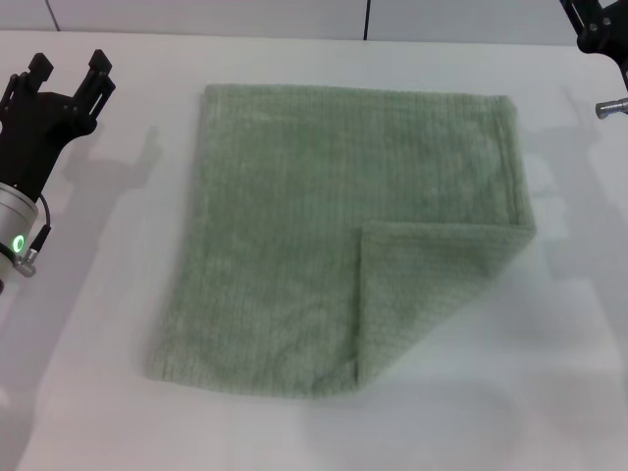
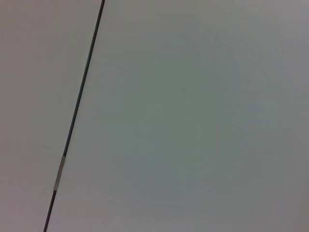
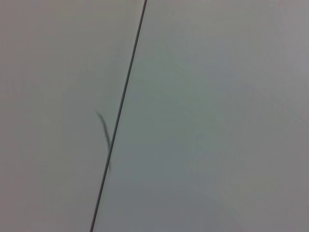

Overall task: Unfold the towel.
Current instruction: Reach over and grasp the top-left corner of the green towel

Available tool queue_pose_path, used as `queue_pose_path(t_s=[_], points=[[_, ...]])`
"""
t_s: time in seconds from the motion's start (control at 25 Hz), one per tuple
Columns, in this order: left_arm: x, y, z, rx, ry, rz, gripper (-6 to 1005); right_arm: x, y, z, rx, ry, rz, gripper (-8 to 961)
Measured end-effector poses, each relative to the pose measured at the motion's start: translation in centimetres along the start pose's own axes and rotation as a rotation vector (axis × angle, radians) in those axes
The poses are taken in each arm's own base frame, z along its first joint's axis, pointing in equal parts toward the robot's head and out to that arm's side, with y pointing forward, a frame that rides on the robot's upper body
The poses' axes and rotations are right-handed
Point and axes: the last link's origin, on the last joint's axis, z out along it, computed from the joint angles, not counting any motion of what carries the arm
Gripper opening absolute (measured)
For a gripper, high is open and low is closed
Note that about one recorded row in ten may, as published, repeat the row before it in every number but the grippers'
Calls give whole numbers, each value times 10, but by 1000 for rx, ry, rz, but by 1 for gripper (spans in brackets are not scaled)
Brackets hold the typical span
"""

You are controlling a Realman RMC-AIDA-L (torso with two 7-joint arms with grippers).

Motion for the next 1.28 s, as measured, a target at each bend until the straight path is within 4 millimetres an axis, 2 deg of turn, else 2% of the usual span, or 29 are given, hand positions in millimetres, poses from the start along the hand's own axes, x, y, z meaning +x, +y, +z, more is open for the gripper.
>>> queue_pose_path(t_s=[0.84, 1.2, 1.24, 1.28], points=[[0, 4, 2, -17, -4, 4, 732, 0, 0, 0, 0, -3, 2, 773], [-3, 12, 18, -40, -46, 24, 692, 2, -1, -2, 2, 5, -3, 775], [-5, 17, 26, -54, -72, 30, 687, 2, -1, -2, 2, 5, -4, 775], [-5, 17, 26, -54, -72, 30, 652, 2, -1, -2, 2, 5, -4, 775]])
